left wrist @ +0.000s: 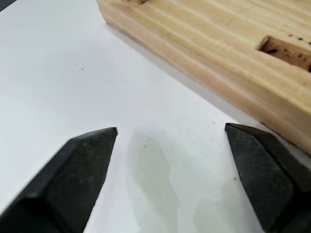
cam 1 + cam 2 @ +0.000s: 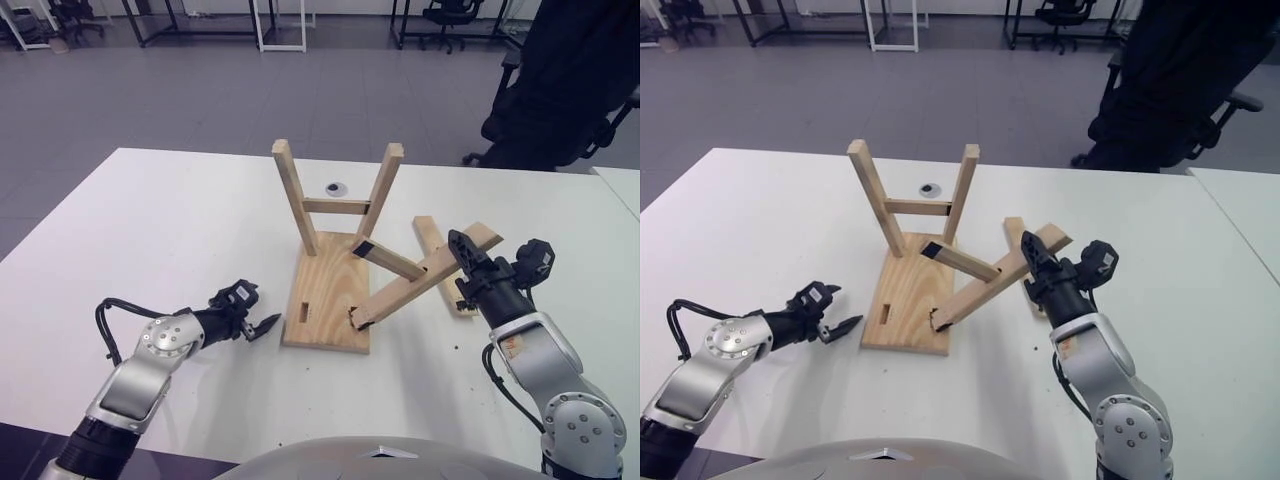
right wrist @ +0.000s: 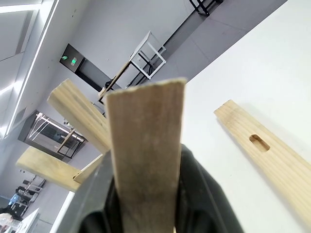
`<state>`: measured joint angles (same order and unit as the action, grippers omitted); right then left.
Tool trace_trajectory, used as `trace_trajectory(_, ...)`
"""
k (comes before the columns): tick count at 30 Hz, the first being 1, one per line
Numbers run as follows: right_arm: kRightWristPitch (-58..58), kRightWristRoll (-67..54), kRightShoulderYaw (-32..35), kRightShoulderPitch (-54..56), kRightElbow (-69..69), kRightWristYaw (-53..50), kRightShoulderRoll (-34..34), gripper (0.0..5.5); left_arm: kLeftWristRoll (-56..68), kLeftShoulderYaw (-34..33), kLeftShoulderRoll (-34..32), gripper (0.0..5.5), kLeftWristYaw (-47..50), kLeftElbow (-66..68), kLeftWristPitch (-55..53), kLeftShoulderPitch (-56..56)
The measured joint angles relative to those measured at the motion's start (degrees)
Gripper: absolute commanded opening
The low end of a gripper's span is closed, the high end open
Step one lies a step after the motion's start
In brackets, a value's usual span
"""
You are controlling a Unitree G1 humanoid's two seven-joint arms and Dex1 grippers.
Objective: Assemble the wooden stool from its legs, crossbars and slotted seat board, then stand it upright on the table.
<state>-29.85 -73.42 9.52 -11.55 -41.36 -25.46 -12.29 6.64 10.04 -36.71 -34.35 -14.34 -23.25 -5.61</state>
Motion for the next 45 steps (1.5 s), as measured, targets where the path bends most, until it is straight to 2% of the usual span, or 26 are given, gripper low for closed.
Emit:
trace_trajectory(8,4.2,13.5,-1.0,2.2,-0.4,4.9,-0.8,1.03,2.3,2.3,11.8,4.1,2.4,2.3,-5.9,3.7)
trace_trajectory(11,5.5,20.2,-2.7,3.1,-0.9,9.3,-3.0,1.03,2.1,3.8,14.3,4.1,3.0,3.0,-6.5,5.2)
trace_trajectory(18,6.6,36.4,-12.1,6.7,3.4,21.4,-8.1,1.03,1.6,2.3,12.8,4.1,3.3,3.6,-6.4,6.5)
trace_trajectory(25,4.1,37.6,-12.0,7.6,3.9,21.8,-7.5,1.03,1.6,-0.8,12.0,4.1,4.6,3.5,-6.4,6.7)
trace_trajectory(30,1.7,36.9,-10.3,9.2,4.6,22.0,-6.9,1.03,1.8,-3.0,15.3,4.1,8.0,2.9,-6.4,8.3)
trace_trajectory(31,1.4,36.6,-9.8,9.5,4.8,22.2,-6.6,1.42,2.0,-3.6,15.8,4.1,8.4,2.9,-6.4,8.7)
trace_trajectory(34,-1.0,36.3,-8.5,9.3,6.8,22.5,-5.8,2.08,3.5,-5.8,18.5,4.1,10.1,2.9,-6.4,10.3)
trace_trajectory(40,0.4,32.6,-1.7,12.9,4.5,26.5,-5.5,3.32,4.5,-6.2,22.1,4.1,12.8,0.1,-6.5,10.9)
trace_trajectory(45,-0.3,26.1,5.5,21.2,3.8,31.6,-12.1,4.18,4.5,-6.8,22.6,4.1,14.3,-0.8,-6.9,10.9)
